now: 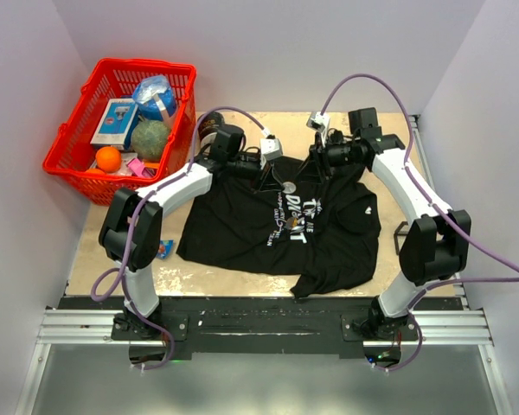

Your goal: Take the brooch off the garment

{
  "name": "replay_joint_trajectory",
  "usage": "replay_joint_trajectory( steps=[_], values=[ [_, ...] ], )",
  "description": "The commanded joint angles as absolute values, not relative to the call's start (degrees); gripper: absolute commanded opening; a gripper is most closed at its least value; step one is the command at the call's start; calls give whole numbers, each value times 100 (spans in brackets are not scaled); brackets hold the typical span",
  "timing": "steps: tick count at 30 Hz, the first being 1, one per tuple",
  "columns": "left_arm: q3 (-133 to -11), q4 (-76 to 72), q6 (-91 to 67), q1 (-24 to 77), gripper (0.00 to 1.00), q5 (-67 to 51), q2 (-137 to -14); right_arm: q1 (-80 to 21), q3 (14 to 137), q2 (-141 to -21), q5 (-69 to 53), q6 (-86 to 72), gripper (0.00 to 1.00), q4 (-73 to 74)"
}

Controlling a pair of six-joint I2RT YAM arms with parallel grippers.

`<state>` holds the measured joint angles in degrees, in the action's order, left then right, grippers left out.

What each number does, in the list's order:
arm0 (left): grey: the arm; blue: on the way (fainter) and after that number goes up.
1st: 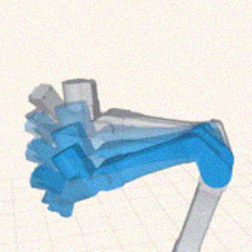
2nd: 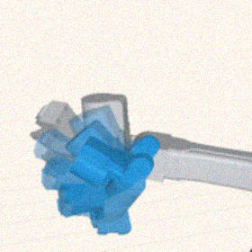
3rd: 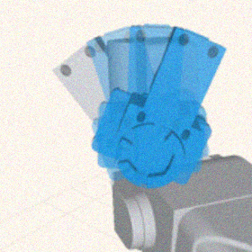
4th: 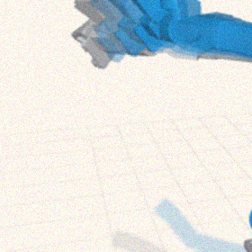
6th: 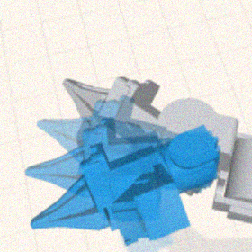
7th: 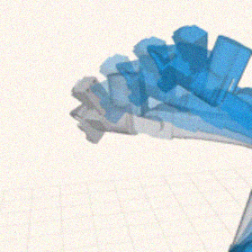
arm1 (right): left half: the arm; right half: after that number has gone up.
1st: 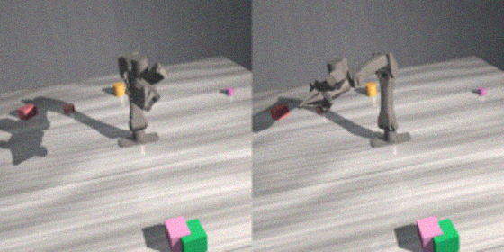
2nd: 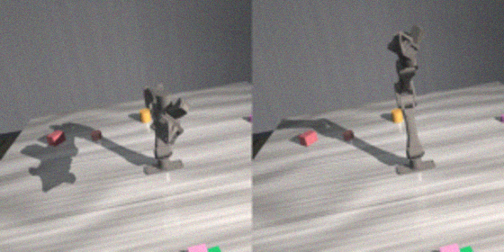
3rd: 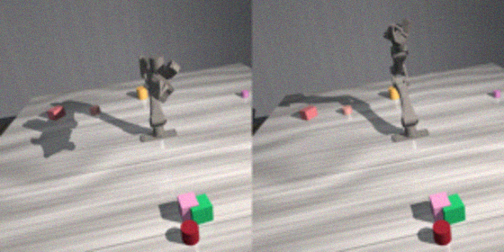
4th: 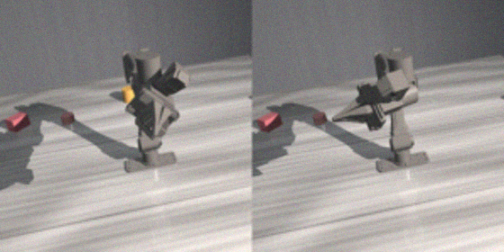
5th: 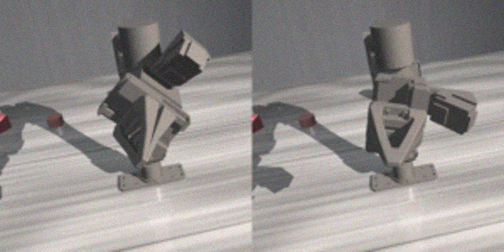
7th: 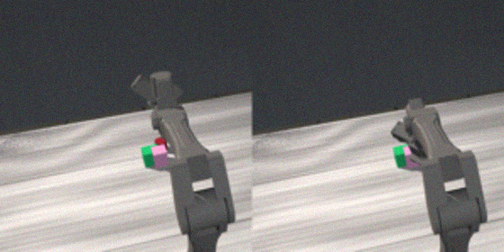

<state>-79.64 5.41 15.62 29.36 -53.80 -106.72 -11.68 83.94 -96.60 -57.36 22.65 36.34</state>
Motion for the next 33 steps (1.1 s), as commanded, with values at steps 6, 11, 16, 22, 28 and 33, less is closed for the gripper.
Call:
replay_joint_trajectory(
  steps=[6,11,16,22,28,33],
  values=[
    [-8042,475,1477,2927,0,-5730,-10503,-1274,8745,-9545,-5291,3770,50,4676],
    [-8042,457,1424,2909,0,-5845,-10468,-1345,8859,-9773,-5229,3832,49,4667],
    [-8007,439,1397,2918,0,-5871,-10450,-1476,8877,-9835,-5195,3832,47,4614],
    [-8042,422,1362,2909,0,-5889,-10485,-1582,8877,-9923,-5186,3762,35,4509],
    [-8042,369,1318,2909,0,-5801,-10512,-1608,8886,-9967,-5159,3718,14,4482],
    [-8024,238,1125,2883,9,-5520,-10573,-1600,8807,-9827,-4923,3840,0,4588]
  ],
)
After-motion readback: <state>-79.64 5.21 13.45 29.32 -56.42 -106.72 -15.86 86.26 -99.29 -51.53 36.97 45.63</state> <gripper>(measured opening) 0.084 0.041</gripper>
